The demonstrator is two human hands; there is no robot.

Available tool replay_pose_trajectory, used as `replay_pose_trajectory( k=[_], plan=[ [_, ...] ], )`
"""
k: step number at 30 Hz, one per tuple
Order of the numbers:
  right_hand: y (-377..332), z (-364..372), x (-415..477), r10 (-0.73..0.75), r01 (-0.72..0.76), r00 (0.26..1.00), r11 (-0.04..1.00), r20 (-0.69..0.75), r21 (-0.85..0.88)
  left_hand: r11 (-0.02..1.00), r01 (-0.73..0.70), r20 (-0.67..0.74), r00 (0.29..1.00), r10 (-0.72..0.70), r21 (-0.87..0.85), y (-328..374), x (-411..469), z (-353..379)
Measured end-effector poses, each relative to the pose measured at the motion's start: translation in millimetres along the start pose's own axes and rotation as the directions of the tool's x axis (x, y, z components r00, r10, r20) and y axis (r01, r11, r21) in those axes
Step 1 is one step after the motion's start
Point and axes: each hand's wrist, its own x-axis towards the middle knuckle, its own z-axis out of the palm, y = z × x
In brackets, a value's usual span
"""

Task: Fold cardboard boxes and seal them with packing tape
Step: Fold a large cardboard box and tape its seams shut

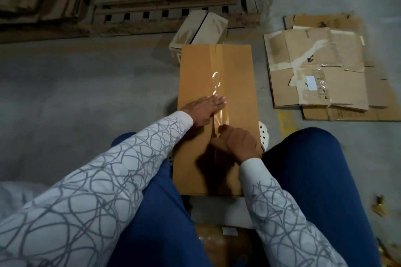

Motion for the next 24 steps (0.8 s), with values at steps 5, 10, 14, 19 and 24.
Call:
replay_pose_trajectory(
  k=[5,10,14,19,24],
  plan=[
    [-3.3,21.7,-5.9,0.016,-0.024,0.995,0.996,0.094,0.087,0.999,0.015,0.098,0.995,-0.01,-0.051,0.3,9.7,-7.8],
    [-8.7,9.7,3.3,0.031,-0.049,0.991,0.989,0.13,0.137,0.997,0.075,0.082,0.994,-0.078,0.035,16.7,1.1,2.8],
    [-5.0,20.1,-12.4,0.054,-0.06,0.998,0.977,0.036,0.206,0.988,0.059,0.021,0.998,-0.063,0.143,27.4,-8.6,22.5],
    [-6.3,53.9,-60.7,0.035,0.023,0.975,0.966,-0.22,0.259,0.992,0.106,0.005,0.994,-0.107,0.067,40.5,-16.2,27.8],
    [-3.6,72.1,-70.3,0.065,0.062,0.95,0.92,-0.306,0.387,0.999,0.015,0.066,0.998,-0.017,0.041,41.4,-30.6,30.2]
  ],
)
